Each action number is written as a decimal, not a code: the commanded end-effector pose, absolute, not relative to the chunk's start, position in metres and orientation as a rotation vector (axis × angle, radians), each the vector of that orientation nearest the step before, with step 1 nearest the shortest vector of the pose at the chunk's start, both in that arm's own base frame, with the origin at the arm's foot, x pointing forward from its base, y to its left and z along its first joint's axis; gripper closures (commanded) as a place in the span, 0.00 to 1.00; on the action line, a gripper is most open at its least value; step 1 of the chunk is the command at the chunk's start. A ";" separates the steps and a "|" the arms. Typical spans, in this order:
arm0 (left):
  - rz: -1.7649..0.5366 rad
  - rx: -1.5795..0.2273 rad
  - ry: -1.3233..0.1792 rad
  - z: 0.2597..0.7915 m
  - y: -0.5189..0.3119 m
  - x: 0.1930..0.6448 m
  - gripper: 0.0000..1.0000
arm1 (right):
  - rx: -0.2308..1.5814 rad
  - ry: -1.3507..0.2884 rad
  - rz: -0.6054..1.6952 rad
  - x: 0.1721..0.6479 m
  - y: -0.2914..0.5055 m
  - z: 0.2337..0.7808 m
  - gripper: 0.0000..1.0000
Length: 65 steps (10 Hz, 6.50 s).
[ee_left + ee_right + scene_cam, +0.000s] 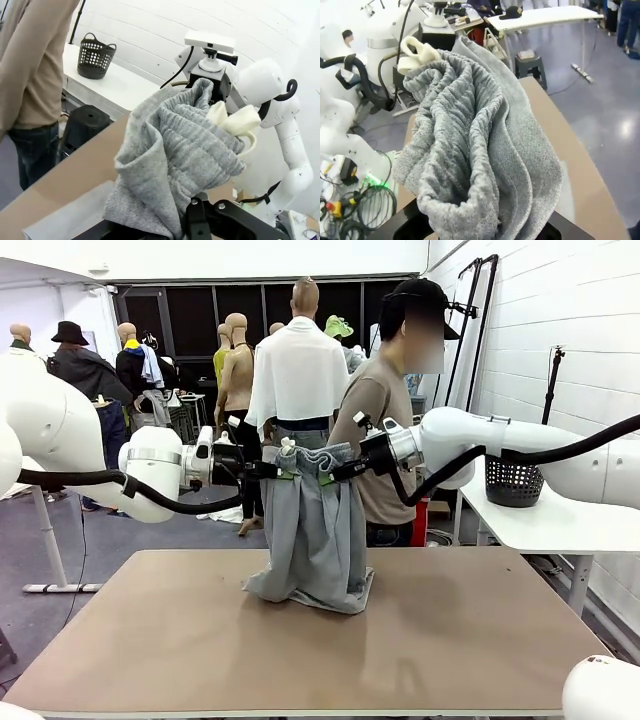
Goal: Fold the training pants.
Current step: Fold the Training pants in half.
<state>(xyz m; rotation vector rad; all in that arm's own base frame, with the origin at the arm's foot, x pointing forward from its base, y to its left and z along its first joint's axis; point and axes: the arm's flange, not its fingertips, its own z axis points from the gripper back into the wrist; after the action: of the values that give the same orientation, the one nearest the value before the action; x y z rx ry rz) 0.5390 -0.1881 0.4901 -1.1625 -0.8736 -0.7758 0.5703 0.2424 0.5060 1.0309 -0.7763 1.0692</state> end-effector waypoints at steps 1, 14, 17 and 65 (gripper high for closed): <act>-0.663 -1.215 -0.836 0.477 -0.177 0.527 1.00 | 1.075 -0.717 0.955 0.551 0.225 0.493 1.00; -0.513 -1.190 -0.660 0.433 -0.189 0.503 1.00 | 1.166 -0.545 0.887 0.534 0.223 0.448 1.00; -0.398 -1.231 -0.591 0.423 -0.186 0.485 1.00 | 1.188 -0.455 0.821 0.515 0.212 0.419 1.00; 0.048 -1.212 -0.206 0.269 -0.179 0.644 0.81 | 1.147 -0.265 0.283 0.636 0.251 0.262 0.70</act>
<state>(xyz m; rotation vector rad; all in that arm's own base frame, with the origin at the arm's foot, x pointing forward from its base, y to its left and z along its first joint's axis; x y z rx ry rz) 0.6271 -0.1990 0.2641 -1.2388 -0.1929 0.0130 0.6144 0.2343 0.2660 1.2170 -0.3082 0.2860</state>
